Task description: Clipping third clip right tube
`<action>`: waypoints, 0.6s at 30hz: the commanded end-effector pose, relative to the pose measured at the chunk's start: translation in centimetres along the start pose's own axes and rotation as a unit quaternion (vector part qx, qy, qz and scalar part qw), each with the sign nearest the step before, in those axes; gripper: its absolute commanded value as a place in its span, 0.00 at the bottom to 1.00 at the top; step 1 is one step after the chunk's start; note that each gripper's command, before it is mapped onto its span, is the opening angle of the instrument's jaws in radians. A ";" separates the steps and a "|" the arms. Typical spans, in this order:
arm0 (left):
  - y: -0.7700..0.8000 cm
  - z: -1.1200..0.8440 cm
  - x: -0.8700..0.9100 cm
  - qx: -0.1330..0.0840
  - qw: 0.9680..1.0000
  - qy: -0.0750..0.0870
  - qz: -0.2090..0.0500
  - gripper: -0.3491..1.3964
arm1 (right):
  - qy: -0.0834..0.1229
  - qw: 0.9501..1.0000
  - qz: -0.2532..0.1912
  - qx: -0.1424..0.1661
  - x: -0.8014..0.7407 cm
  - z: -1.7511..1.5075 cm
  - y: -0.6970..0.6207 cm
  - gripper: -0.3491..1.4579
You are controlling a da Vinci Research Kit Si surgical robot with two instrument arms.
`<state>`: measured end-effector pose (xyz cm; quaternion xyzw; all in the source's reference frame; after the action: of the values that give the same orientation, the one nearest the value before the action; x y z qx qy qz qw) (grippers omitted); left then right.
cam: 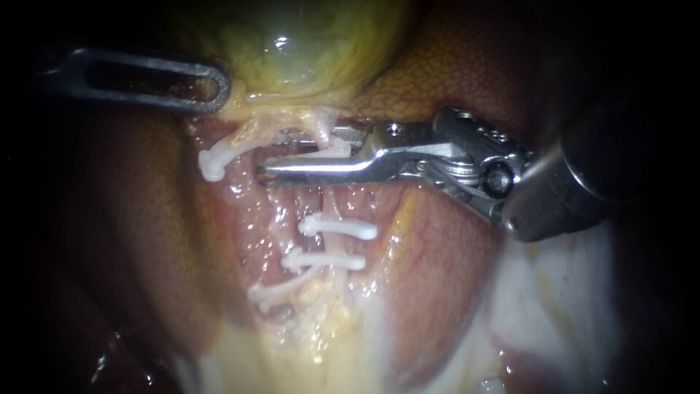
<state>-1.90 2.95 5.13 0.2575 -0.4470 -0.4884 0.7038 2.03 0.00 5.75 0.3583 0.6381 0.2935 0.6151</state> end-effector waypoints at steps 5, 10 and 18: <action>0.00 0.00 0.00 0.000 1.000 0.000 0.000 0.00 | 0.007 0.999 -0.015 0.046 -0.03 -0.06 -0.06 0.47; 0.00 -0.01 0.00 0.000 1.000 0.000 0.000 0.00 | 0.027 0.996 -0.025 0.084 0.01 -0.06 -0.18 0.47; 0.00 -0.01 0.00 0.000 1.000 0.000 0.000 0.00 | 0.031 0.992 -0.029 0.116 0.14 -0.01 -0.38 0.45</action>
<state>-1.90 2.94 5.12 0.2574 -0.4469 -0.4885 0.7038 1.98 -0.09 5.35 0.3986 0.6978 0.2106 0.5567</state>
